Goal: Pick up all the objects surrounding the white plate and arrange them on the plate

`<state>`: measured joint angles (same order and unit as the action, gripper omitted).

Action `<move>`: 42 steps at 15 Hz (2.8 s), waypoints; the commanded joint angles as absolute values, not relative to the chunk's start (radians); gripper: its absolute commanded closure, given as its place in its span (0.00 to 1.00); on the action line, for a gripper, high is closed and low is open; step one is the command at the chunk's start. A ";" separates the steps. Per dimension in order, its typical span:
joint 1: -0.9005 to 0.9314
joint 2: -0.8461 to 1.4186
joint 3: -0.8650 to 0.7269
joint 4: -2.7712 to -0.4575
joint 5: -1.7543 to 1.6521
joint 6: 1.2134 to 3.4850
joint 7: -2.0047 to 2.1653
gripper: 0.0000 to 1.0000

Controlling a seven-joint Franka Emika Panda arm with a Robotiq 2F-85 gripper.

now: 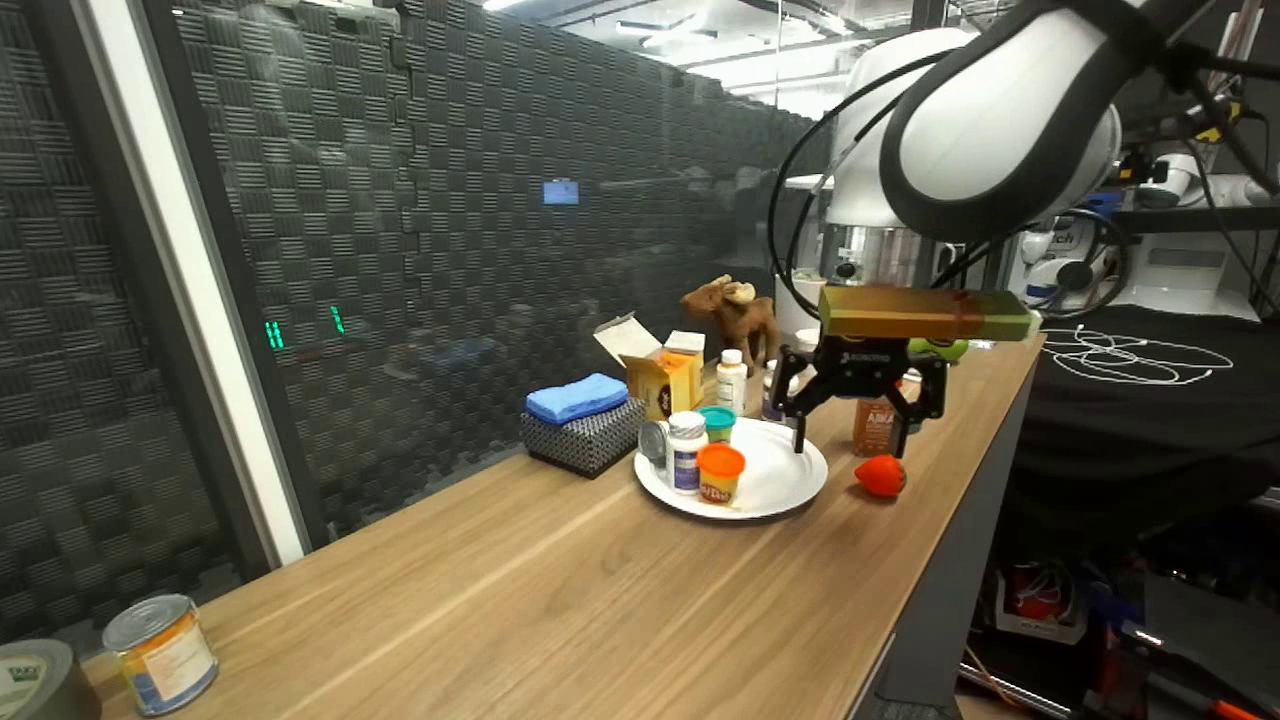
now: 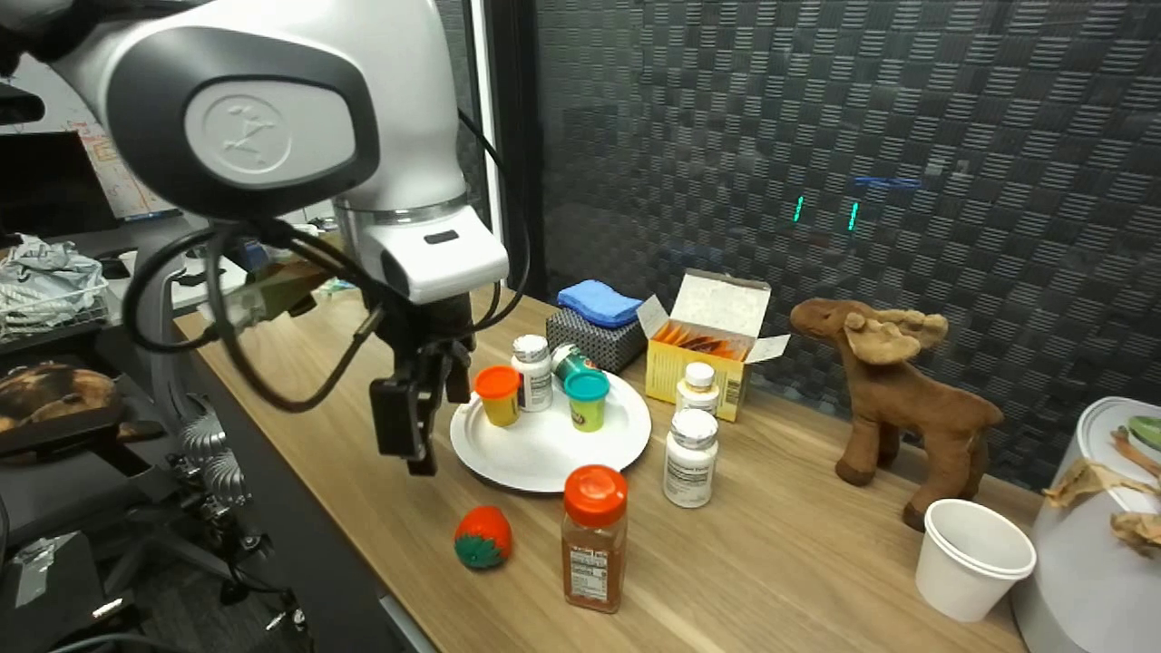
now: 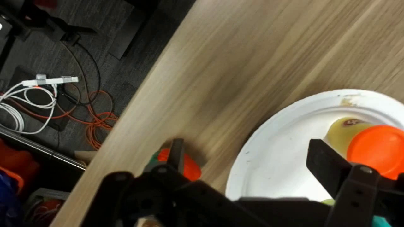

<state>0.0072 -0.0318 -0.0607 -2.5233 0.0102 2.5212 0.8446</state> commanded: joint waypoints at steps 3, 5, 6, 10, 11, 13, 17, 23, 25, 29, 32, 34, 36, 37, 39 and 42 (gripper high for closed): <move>-0.092 -0.139 -0.053 -2.652 -0.159 2.612 1.167 0.00; -0.125 -0.142 -0.049 -2.655 -0.238 2.596 1.280 0.00; -0.133 -0.139 -0.050 -2.655 -0.255 2.595 1.308 0.00; -0.131 -0.107 -0.055 -2.643 -0.210 2.615 1.294 0.00; -0.127 -0.098 -0.057 -2.641 -0.185 2.623 1.275 0.00; -0.128 -0.084 -0.057 -2.634 -0.178 2.625 1.283 0.00; -0.125 -0.040 -0.062 -2.624 -0.161 2.648 1.276 0.00; -0.115 0.023 -0.072 -2.605 -0.099 2.709 1.248 0.00; -0.112 0.044 -0.074 -2.599 -0.073 2.723 1.236 0.11; -0.109 0.066 -0.084 -2.594 -0.058 2.725 1.240 0.50; -0.107 0.068 -0.098 -2.594 -0.085 2.722 1.263 0.72; -0.105 0.062 -0.106 -2.594 -0.103 2.719 1.273 0.73; -0.101 0.039 -0.109 -2.599 -0.120 2.717 1.272 0.73; -0.097 0.022 -0.111 -2.599 -0.143 2.710 1.282 0.73; -0.087 -0.015 -0.105 -2.580 -0.205 2.699 1.291 0.73; -0.075 -0.018 -0.078 -2.475 -0.304 2.658 1.291 0.73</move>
<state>-0.0980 0.0112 -0.0911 -2.5594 -0.2346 2.7080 1.2797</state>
